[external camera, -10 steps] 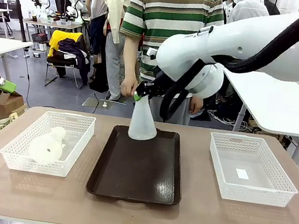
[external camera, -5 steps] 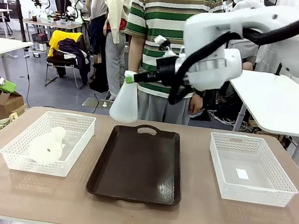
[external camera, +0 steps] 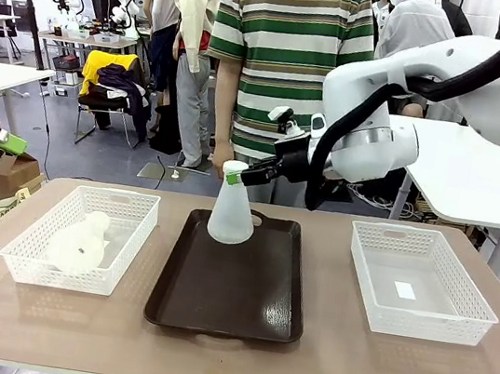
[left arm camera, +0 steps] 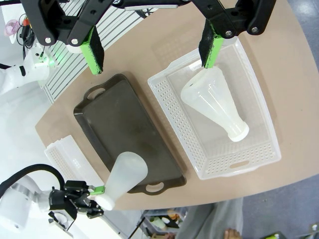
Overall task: Prepare the laboratory tools.
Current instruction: Place the picked Big flask upright in the Handle tray as instructed by the person.
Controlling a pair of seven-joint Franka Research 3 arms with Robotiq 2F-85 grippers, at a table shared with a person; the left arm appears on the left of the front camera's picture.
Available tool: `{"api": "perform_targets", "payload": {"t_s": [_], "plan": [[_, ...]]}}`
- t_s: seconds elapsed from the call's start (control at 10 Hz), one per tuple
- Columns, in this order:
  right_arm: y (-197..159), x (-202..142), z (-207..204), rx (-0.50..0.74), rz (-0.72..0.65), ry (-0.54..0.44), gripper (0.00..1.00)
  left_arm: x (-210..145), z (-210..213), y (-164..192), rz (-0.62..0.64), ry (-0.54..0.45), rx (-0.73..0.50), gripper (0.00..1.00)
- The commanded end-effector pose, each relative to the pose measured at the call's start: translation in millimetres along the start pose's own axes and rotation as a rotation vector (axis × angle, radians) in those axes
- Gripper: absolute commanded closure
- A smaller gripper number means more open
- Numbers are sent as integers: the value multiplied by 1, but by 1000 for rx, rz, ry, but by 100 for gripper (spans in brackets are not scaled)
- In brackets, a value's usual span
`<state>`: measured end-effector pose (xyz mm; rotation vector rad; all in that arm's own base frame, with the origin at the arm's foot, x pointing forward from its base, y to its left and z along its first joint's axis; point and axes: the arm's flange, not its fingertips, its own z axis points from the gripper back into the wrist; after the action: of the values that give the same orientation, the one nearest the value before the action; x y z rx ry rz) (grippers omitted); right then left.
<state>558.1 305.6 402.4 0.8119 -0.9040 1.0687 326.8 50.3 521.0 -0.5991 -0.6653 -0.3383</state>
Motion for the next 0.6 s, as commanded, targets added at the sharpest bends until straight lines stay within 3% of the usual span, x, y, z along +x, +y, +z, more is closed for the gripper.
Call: {"api": "perform_targets", "payload": {"t_s": [0.0,0.5], "plan": [[-2,-6,-16,-23,24,-11,100,0,1,4,-15,-5,-18,0],[-18,-28,-36,27,-18,-7,100,0,1,4,-15,-5,-18,0]]}}
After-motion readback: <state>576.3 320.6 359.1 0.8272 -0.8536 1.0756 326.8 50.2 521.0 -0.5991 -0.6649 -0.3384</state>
